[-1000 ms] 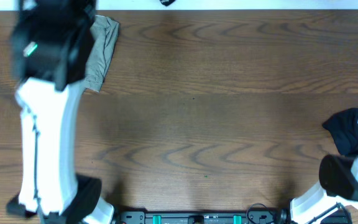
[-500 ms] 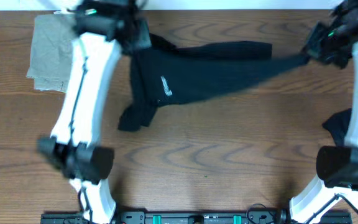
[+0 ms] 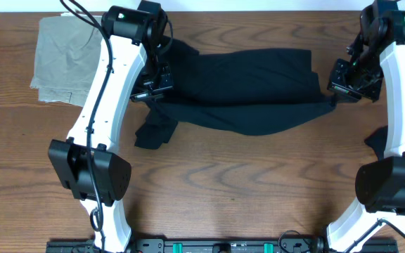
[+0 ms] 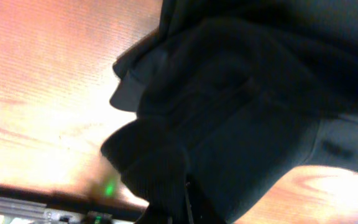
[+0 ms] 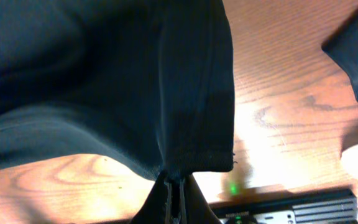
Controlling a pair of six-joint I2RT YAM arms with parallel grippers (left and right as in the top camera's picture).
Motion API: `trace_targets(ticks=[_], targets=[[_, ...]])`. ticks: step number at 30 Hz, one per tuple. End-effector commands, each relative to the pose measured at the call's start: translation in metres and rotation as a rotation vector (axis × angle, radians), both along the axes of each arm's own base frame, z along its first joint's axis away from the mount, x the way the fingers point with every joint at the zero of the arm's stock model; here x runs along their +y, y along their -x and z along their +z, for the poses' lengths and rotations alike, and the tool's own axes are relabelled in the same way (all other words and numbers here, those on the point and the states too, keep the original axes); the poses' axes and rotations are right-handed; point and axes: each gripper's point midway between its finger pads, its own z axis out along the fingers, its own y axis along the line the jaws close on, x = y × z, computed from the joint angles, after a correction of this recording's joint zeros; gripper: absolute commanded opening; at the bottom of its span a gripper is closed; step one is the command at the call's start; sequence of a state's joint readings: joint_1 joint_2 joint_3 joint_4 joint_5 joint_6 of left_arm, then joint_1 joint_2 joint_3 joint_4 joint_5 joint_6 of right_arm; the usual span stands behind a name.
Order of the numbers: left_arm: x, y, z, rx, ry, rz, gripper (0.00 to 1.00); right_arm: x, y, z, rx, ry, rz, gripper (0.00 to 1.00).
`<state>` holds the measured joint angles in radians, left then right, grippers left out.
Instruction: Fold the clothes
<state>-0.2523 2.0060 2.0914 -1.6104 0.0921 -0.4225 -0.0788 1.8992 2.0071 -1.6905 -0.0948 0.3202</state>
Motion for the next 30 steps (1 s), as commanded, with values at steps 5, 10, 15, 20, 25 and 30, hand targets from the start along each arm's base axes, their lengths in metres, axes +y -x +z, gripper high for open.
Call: trace_targets(ticks=[5,10,15,20,25,30], targets=[[-0.026,0.029,0.022,0.039,0.116,-0.110,0.06,-0.003,0.018,0.033,-0.097,0.049,0.033,0.01],[-0.047,0.041,0.030,0.020,0.124,-0.184,0.06,-0.005,0.038,0.051,-0.147,0.077,0.032,0.01],[-0.059,0.057,0.042,-0.021,0.093,-0.222,0.06,-0.009,0.079,0.033,-0.084,0.103,0.030,0.01],[-0.041,0.086,0.048,-0.056,-0.006,-0.168,0.06,-0.010,0.101,0.004,-0.067,0.100,0.017,0.01],[-0.032,0.118,0.029,-0.049,-0.005,-0.131,0.06,-0.003,0.109,-0.029,-0.038,0.048,0.009,0.01],[-0.034,0.152,-0.009,0.001,0.065,-0.097,0.06,0.000,0.117,-0.065,0.013,0.029,0.000,0.01]])
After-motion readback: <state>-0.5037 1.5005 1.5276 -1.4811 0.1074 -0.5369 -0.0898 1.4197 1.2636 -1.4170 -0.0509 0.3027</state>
